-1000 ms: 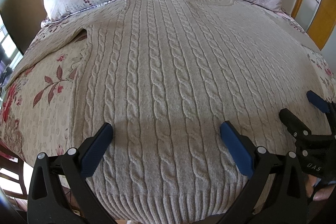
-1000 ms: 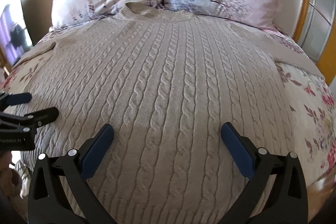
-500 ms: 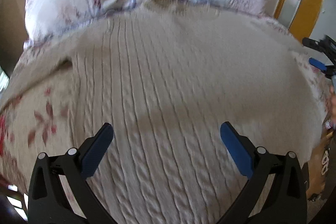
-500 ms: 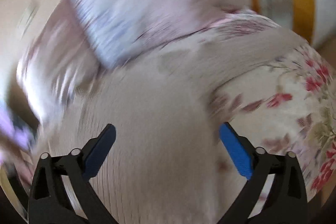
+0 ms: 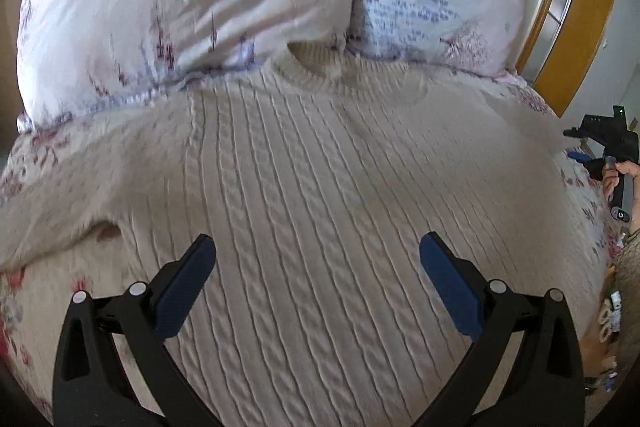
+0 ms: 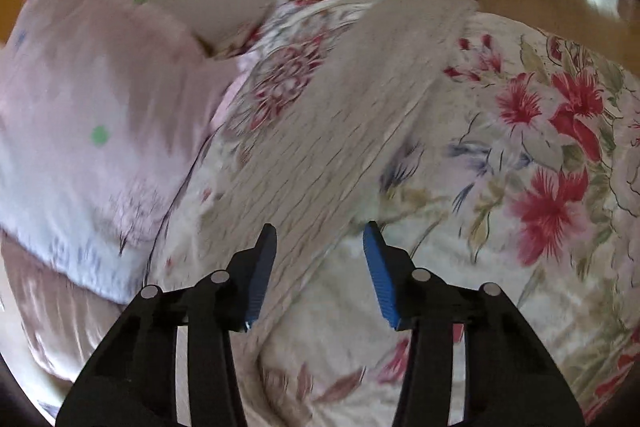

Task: Fold small clothes
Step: 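Grasp the sweater sleeve cuff with the right gripper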

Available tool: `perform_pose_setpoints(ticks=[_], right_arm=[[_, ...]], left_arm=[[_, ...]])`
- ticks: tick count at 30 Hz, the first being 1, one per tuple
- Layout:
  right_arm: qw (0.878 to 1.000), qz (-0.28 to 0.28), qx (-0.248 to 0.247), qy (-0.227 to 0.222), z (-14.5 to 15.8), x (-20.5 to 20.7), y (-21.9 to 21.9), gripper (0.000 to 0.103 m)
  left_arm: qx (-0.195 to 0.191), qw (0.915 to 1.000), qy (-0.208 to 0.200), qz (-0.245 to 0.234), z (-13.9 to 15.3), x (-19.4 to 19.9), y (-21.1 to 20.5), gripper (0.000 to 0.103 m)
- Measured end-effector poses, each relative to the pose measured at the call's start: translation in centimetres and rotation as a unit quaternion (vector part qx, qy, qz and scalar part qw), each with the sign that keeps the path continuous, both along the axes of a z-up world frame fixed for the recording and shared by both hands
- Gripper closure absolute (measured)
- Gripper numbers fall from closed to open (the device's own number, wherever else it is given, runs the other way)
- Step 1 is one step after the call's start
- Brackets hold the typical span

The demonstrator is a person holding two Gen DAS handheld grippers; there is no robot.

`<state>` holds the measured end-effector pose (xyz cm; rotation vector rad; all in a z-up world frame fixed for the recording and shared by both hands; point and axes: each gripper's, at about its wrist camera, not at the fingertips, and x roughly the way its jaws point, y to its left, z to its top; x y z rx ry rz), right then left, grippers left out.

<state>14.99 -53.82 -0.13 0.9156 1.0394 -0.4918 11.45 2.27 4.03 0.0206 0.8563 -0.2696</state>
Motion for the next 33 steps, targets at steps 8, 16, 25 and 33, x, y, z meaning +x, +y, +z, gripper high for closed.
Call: perform_pose_setpoints(ticks=[8,16,25,33], right_arm=[[0.998,-0.040,0.025,-0.028,-1.5,0.5,-2.4,0.077],[0.998,-0.042,0.001,-0.048,-1.6,-0.1,-3.0,0.093],[0.981,0.078,-0.117,-0.134,5.1,1.8,3.0,0.094],[0.943,0.269,-0.048,-0.188,5.9,3.0,15.0,0.098]], left_arm=[[-0.038,0.9992,0.009,-0.003,-0.3,2.4,0.0,0.002],[-0.080,0.9965,0.023,0.005,-0.8,4.4,0.2,0.002],[-0.149,0.9871,0.057,0.014,-1.0,6.6,0.9,0.002],[-0.196,0.9777,0.069,0.033,-1.9,6.9,1.1,0.002]])
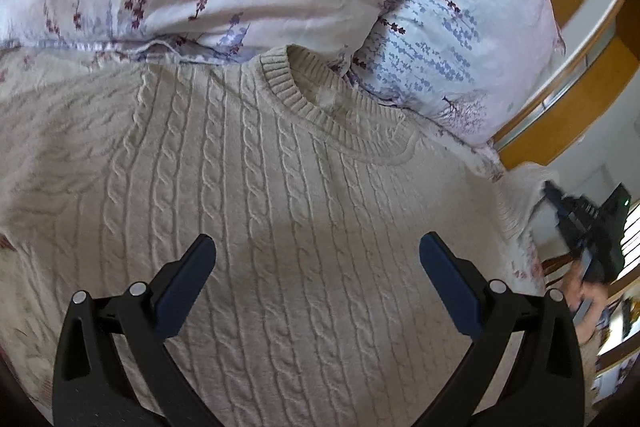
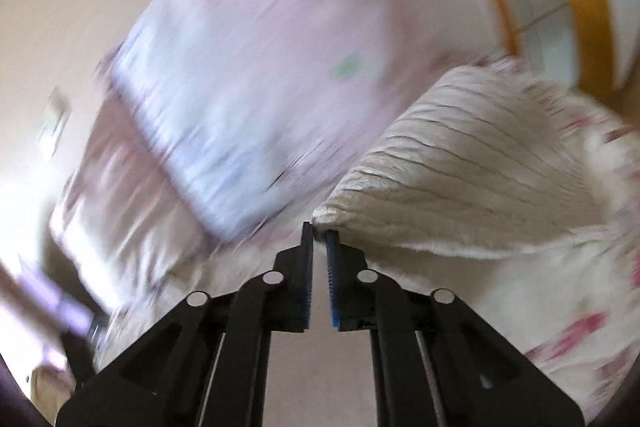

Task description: Fold small clothes

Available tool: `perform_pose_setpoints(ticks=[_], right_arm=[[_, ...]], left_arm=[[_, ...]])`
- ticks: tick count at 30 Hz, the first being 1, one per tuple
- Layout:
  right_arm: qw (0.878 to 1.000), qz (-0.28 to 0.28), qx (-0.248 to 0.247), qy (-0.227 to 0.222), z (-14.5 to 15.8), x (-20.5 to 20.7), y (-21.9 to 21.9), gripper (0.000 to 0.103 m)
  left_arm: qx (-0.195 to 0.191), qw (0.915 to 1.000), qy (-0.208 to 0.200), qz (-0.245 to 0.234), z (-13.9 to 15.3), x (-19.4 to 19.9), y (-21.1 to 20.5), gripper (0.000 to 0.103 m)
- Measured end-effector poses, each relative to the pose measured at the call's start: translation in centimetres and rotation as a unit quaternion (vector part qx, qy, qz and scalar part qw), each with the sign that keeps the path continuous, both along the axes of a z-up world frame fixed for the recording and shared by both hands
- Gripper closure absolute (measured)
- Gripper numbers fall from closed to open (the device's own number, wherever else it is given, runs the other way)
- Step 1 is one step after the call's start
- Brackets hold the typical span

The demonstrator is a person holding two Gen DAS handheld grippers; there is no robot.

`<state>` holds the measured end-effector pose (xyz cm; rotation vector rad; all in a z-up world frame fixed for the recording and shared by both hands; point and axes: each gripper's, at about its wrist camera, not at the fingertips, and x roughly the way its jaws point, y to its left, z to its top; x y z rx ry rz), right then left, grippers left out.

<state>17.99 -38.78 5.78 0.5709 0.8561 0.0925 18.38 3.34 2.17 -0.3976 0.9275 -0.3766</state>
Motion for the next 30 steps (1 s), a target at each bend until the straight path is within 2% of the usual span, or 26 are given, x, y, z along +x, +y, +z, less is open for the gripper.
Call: perform_pose_setpoints(ticks=[2,4,6,9,11,12,13,17,21,23,24,26,27,28,30], right_arm=[[0.998,0.059,0.004,0.035,-2.2,0.0,4.0,0.098],[0.993,0.091,-0.007,0.071,-4.4,0.1,6.6,0.099],[0.990,0.105,-0.004,0.099,-6.3,0.4,7.8,0.099],[0.988,0.108,0.010,0.113,-6.7,0.2,7.8,0.097],[0.988,0.101,0.030,0.108,-6.0,-0.6,7.2,0.080],[0.990,0.092,0.039,0.104,-5.9,-1.0,6.5,0.058],[0.991,0.072,0.052,0.098,-5.7,-1.1,5.7,0.051],[0.989,0.016,0.105,0.104,-6.2,-0.9,2.9,0.051],[0.984,-0.031,0.128,0.116,-7.4,-0.4,1.4,0.052],[0.980,-0.061,0.141,0.122,-7.9,-0.1,0.4,0.055],[0.980,-0.075,0.140,0.124,-8.0,0.0,0.1,0.060],[0.981,-0.100,0.114,0.117,-7.5,0.1,-0.4,0.069],[0.984,-0.107,0.088,0.112,-7.0,0.2,-0.4,0.078],[0.988,-0.111,0.032,0.101,-5.9,0.5,-0.1,0.083],[0.990,-0.109,-0.057,0.068,-3.9,1.0,1.1,0.087]], left_arm=[[-0.007,1.0000,0.004,-0.002,-0.2,0.1,0.0,0.002],[-0.008,1.0000,0.002,-0.003,-0.2,0.1,-0.1,0.002],[-0.007,1.0000,0.002,-0.005,-0.1,0.0,-0.2,0.002],[-0.011,0.9999,0.002,-0.008,-0.1,-0.1,-0.1,0.002],[-0.012,0.9999,0.003,-0.009,-0.1,-0.1,0.1,0.002],[-0.014,0.9999,0.005,-0.009,-0.2,-0.1,0.1,0.002],[-0.016,0.9998,0.006,-0.009,-0.3,-0.1,0.1,0.002],[-0.026,0.9996,0.008,-0.010,-0.2,-0.2,0.3,0.002],[-0.034,0.9993,0.011,-0.009,0.0,-0.1,0.6,0.002],[-0.043,0.9989,0.015,-0.005,0.0,-0.2,1.1,0.002],[-0.049,0.9986,0.018,-0.003,0.1,-0.2,1.5,0.002],[-0.056,0.9982,0.021,0.001,0.2,-0.3,2.0,0.002],[-0.058,0.9981,0.022,0.005,0.3,-0.3,2.2,0.002],[-0.057,0.9981,0.022,0.009,0.3,-0.4,2.5,0.002],[-0.061,0.9977,0.021,0.020,0.4,-0.4,3.1,0.002]])
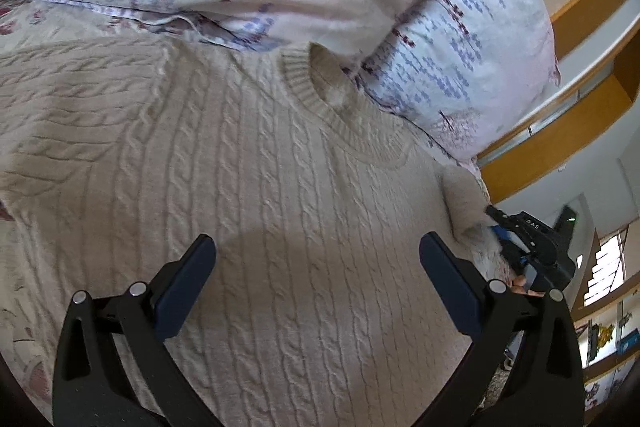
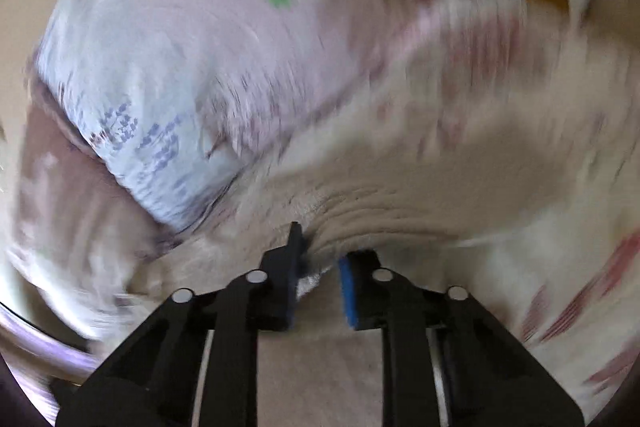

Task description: Fold small clothes

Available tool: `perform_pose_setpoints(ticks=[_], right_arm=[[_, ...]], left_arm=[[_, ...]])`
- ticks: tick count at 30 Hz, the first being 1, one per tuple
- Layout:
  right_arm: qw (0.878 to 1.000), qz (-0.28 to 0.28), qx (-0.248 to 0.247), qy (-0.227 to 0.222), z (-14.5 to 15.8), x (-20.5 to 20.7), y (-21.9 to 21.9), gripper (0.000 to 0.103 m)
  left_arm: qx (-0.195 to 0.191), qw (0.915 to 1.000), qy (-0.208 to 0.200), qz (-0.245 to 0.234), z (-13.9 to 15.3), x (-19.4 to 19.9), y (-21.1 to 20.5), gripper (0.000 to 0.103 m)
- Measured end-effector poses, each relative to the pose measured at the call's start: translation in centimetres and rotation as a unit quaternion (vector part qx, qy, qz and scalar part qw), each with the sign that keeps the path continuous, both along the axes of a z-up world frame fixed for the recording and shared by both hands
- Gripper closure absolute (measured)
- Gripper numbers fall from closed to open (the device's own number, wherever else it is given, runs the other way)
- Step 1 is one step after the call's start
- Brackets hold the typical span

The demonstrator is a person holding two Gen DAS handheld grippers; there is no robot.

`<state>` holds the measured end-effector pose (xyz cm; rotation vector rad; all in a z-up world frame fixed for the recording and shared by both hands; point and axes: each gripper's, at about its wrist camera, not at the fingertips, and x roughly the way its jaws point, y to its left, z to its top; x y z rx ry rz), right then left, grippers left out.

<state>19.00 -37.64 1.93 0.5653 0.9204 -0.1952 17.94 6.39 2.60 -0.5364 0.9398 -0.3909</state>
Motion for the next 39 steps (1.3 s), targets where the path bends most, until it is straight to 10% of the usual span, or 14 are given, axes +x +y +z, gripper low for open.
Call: perform_pose_setpoints(ticks=[6,13,19,23,28,32,35,39], right_arm=[[0.977,0.181,-0.070,-0.083,4.6,1.0,10.2,0.092],[0.903,0.423,-0.053,0.053,-2.4,-0.5,23.1,0.082],[0.928,0.371,0.020,0.025,-1.2,-2.1,18.6,0.046],[0.948,0.289,0.116,0.060,-2.5,-0.5,15.3,0.046],[0.964,0.182,0.176,0.085,-4.6,0.5,11.9,0.072],[0.984,0.171,0.028,0.040,-1.9,0.9,13.3,0.092],[0.972,0.236,-0.010,-0.019,0.2,2.0,17.5,0.093],[0.922,0.379,0.075,0.002,0.0,3.2,23.3,0.079]], left_arm=[[-0.050,0.9985,0.003,0.021,0.2,0.2,1.4,0.002],[-0.069,0.9973,0.018,0.018,-0.3,0.2,1.1,0.005],[-0.099,0.9942,0.042,-0.006,-1.0,0.8,-0.1,0.012],[-0.097,0.9941,0.045,-0.017,-0.9,0.8,-1.1,0.013],[-0.090,0.9948,0.046,-0.012,-0.9,0.1,-0.2,0.013],[-0.089,0.9952,0.041,0.002,-0.6,-0.1,1.1,0.013],[-0.092,0.9950,0.036,0.008,-0.5,-0.4,1.7,0.013],[-0.093,0.9949,0.040,0.007,-0.5,-0.9,1.6,0.013]])
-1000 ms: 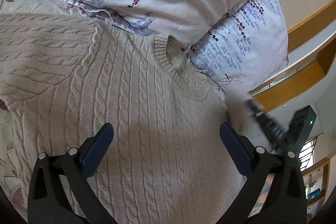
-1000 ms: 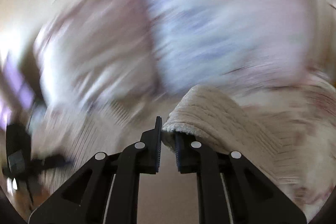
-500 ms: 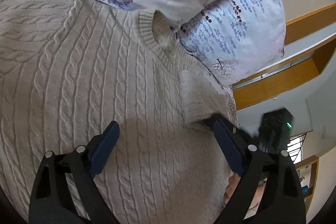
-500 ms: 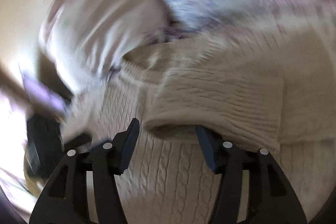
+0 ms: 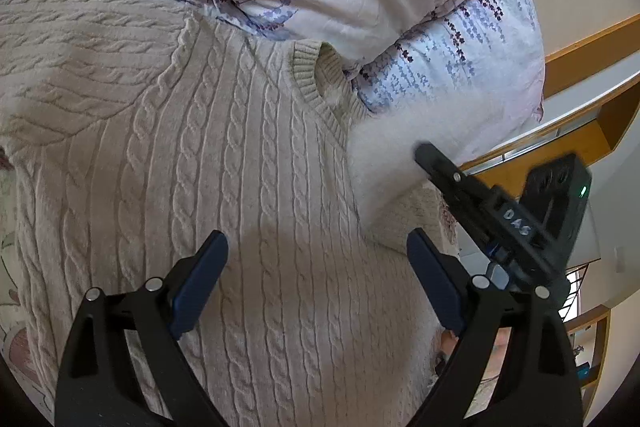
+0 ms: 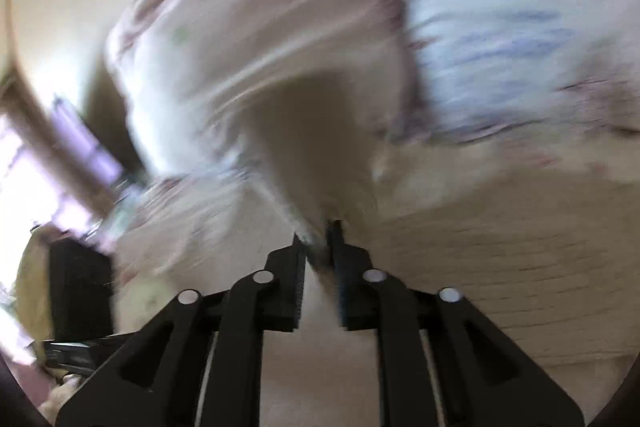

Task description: Fold small clothes

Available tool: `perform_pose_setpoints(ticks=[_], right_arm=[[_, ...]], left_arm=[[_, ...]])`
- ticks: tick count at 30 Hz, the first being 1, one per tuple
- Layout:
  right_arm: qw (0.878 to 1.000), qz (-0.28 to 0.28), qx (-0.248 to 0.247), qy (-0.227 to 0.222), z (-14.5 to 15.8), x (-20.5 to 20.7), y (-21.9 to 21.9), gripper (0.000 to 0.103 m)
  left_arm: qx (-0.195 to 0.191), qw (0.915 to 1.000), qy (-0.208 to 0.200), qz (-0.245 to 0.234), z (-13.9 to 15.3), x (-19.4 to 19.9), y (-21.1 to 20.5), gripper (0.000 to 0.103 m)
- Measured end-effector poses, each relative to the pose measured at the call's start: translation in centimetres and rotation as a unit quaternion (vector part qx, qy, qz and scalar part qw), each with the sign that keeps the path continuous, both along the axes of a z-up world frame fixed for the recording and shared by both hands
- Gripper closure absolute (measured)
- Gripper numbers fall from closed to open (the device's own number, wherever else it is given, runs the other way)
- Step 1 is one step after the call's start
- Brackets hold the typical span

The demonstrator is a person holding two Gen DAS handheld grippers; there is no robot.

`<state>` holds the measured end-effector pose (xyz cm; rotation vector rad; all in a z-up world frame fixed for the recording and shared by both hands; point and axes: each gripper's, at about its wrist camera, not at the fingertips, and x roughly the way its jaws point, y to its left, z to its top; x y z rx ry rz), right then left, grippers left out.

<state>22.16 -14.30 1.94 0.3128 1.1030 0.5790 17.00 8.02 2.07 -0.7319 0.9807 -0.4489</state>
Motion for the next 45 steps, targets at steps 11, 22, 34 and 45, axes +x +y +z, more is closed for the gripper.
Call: perform_pose_setpoints(ticks=[11,22,34,45], right_arm=[[0.974,-0.169,0.042,0.144,-4.3,-4.8,-11.8,0.048],[0.905,-0.389,0.119,0.126,-5.9,-7.4,-24.1,0.095],[0.876,-0.461,0.129,0.066,-5.2,-9.1,-26.6,0.095],[0.876,-0.471,0.090,0.045,-5.0,-10.1,-26.0,0.096]], left_arm=[[-0.030,0.9993,0.020,0.004,-0.7,1.3,-0.2,0.026],[-0.058,0.9959,0.050,0.048,-2.0,3.0,0.6,0.042],[-0.051,0.9964,0.057,0.037,-2.3,3.6,-1.0,0.072],[-0.002,0.9979,0.043,0.048,-2.3,3.2,-1.1,0.096]])
